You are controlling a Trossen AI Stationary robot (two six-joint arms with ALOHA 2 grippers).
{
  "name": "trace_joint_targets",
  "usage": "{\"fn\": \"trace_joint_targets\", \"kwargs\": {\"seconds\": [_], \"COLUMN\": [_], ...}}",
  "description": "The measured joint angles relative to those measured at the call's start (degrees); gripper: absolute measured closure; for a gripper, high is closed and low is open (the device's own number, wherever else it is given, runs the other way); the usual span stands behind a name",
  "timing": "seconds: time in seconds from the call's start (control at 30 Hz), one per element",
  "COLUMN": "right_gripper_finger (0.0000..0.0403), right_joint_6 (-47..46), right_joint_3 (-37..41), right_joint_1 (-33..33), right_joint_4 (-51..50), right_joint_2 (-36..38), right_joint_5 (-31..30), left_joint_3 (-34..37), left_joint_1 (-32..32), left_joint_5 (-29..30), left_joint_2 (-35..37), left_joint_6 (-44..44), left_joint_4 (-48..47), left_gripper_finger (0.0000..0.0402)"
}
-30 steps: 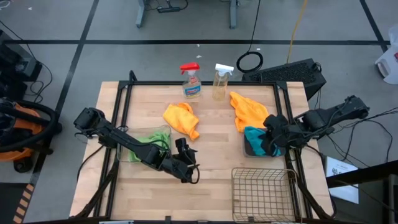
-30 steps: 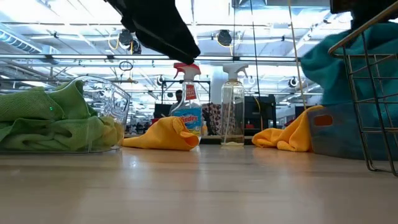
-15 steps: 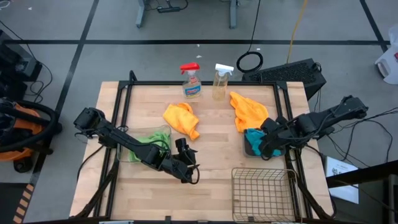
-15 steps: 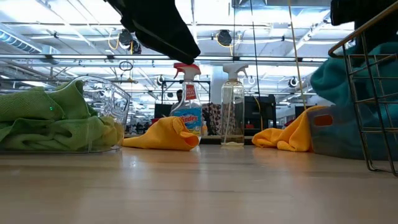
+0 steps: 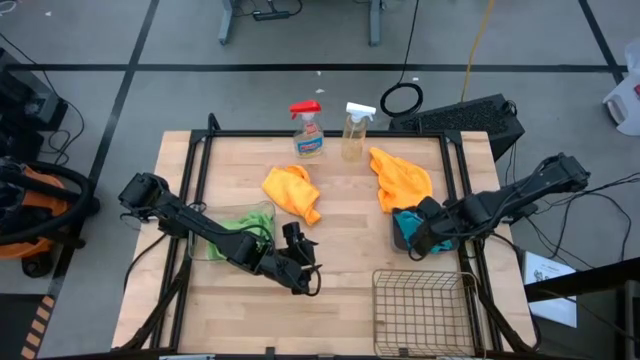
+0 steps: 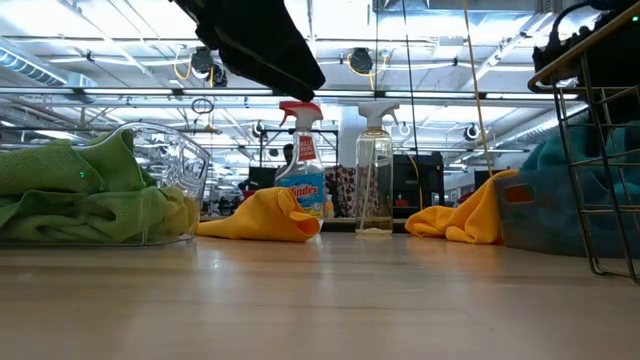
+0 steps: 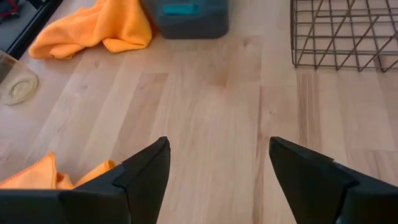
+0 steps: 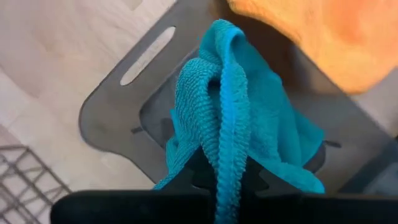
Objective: Sort microfiber towel by color & place in baskets
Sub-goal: Put the blue microfiber cloth into the black bin
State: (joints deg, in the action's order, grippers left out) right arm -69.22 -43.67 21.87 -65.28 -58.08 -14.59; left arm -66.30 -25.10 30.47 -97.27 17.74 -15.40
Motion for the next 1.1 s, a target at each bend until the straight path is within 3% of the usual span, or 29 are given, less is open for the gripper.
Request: {"fn": "trace_joint_targets", "kwargs": {"seconds": [0.13, 0.4, 0.9, 1.1], "right_gripper_finger": [0.0392, 0.0392, 0.0392, 0.0392], "right_joint_6": [-4.8, -5.6, -20.5, -23.3], "right_joint_3": [2.9, 9.5, 11.4, 13.9], "right_joint_1": [0.0, 0.0, -0.2, -0.2], "right_joint_4": [2.1, 13.5, 12.0, 13.5], "right_joint_2": [0.0, 0.0, 0.2, 0.2], "right_joint_5": [1.1, 2.8, -2.0, -1.1], "left_joint_3": [0.0, 0.0, 0.0, 0.0], "left_joint_1": [0.0, -0.1, -0.1, -0.2], "left_joint_5": [0.0, -0.2, -0.3, -0.4], "left_joint_2": [0.0, 0.0, 0.0, 0.0], "left_joint_6": [0.0, 0.0, -0.1, -0.1], "left_joint_4": [0.0, 0.0, 0.0, 0.0], "left_gripper_finger": [0.0123, 0.0123, 0.0123, 0.0123]}}
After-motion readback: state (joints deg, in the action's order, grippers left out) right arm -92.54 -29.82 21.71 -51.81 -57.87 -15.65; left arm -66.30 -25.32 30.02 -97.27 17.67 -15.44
